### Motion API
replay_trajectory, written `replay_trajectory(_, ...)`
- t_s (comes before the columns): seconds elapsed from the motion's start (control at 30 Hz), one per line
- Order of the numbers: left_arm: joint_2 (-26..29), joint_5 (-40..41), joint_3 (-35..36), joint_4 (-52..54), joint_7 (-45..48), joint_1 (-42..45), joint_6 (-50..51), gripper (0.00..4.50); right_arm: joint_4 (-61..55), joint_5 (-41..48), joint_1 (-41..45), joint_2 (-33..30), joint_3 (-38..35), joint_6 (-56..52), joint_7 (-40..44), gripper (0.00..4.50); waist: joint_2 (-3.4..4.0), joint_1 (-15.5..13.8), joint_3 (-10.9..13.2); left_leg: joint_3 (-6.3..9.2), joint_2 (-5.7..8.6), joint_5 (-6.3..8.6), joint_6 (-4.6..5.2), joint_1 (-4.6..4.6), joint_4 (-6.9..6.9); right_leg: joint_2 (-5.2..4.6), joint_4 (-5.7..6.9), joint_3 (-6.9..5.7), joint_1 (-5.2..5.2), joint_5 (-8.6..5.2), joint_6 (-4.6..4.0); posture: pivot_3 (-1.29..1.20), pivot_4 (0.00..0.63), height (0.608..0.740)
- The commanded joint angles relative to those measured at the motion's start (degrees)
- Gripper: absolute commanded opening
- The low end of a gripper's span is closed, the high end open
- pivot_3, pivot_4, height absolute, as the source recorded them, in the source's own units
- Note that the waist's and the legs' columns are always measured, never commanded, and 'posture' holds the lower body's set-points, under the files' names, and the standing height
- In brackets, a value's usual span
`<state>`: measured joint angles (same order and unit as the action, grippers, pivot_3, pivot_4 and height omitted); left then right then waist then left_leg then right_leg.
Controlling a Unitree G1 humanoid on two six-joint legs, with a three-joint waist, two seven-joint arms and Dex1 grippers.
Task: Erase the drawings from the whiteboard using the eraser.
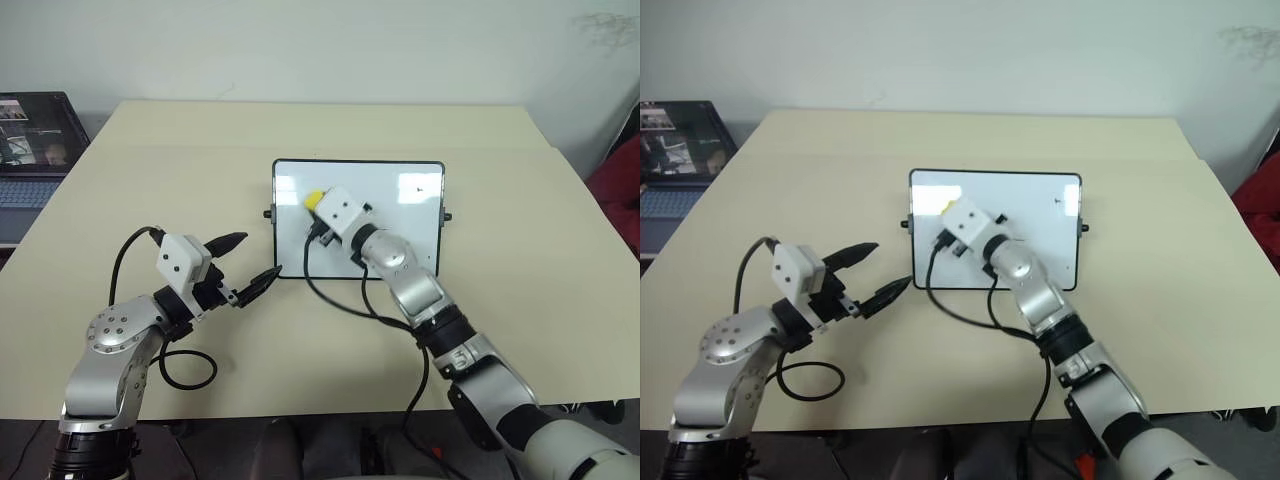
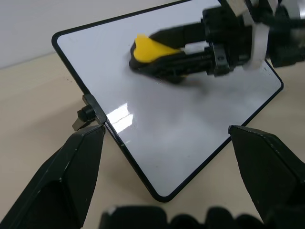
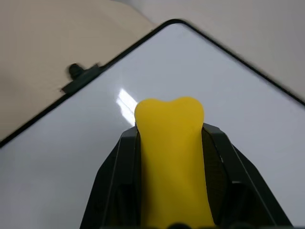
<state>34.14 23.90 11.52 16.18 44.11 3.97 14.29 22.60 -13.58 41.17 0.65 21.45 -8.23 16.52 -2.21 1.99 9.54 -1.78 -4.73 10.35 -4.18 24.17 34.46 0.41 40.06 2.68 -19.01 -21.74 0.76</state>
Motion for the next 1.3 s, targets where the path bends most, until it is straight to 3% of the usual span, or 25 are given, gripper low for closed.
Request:
replay_trajectory(0.03,0.46,-0.21,0.14,1.15,-0.02,0.93,-1.20,4.50,2.07,-0.89,-2.67,0.17,1.22,-2.04,0.67,1.33,0.01,0.02,0.01,0.00,0.00,0.00,0.00,-0.09,0.00,0.00,0.02,0.01,0.04,0.00,0.00,0.00,0.150,0.740)
replay_trajectory(0.17,0.40,-0.27,-0.05,1.03,0.17,1.18,-1.12,4.50,-6.04,0.13,-0.64,-0.55,-0.98,-2.36,1.38,1.33,0.02,-0.11,0.06,0.05,0.02,-0.05,0.04,-0.40,0.03,-0.01,0.02,-0.05,0.34,0.01,-0.01,0.00,0.150,0.740)
replay_trajectory(0.33,0.32,-0.29,-0.07,1.05,0.15,1.16,-1.01,4.50,-16.35,1.65,2.72,-2.04,-4.91,-6.51,2.19,1.33,0.03,-0.25,0.10,0.10,0.03,-0.06,0.03,0.02,0.03,-0.02,0.00,-0.01,0.04,0.02,-0.01,0.00,0.150,0.740)
replay_trajectory(0.43,0.13,-0.41,-0.37,1.05,0.08,1.10,-1.00,4.50,-12.76,0.01,5.49,-4.04,-5.78,-6.10,0.66,1.33,0.03,-0.08,0.10,0.09,-0.01,-0.06,0.02,0.28,-0.01,0.00,-0.05,-0.01,-0.25,0.02,-0.02,0.00,0.150,0.740)
replay_trajectory(0.6,0.12,-0.53,-1.07,1.00,0.18,1.30,-1.05,4.50,2.83,-1.56,10.30,-4.15,-5.50,-0.53,-3.57,1.33,0.03,-0.05,0.10,-0.03,0.00,-0.06,0.01,0.28,-0.18,0.00,-0.19,0.04,-0.28,0.02,-0.02,0.00,0.150,0.740)
replay_trajectory(0.8,0.32,-0.40,-0.71,1.32,0.12,0.97,-0.98,4.50,11.46,-2.29,8.60,-2.32,-3.69,4.69,-4.09,1.33,0.00,0.60,0.08,-0.04,0.00,-0.07,0.01,0.06,-0.16,-0.02,-0.04,0.04,-0.12,0.02,-0.02,0.00,0.150,0.740)
replay_trajectory(1.13,0.26,-0.45,-1.07,0.94,0.31,1.59,-1.06,4.50,13.81,-4.77,1.58,-0.13,1.58,9.58,-3.73,1.33,-0.07,1.08,-0.01,0.10,0.00,-0.08,0.01,-0.63,-0.16,-0.02,-0.04,0.00,0.53,0.02,-0.02,0.00,0.150,0.740)
replay_trajectory(1.3,0.16,-0.42,-1.34,0.79,0.45,1.77,-1.02,4.50,4.25,-2.79,3.42,-1.18,-0.92,8.24,-2.83,1.33,-0.04,0.95,0.13,0.11,0.01,-0.08,0.01,-0.93,-0.18,-0.08,-0.09,0.00,0.78,0.01,-0.01,0.00,0.150,0.740)
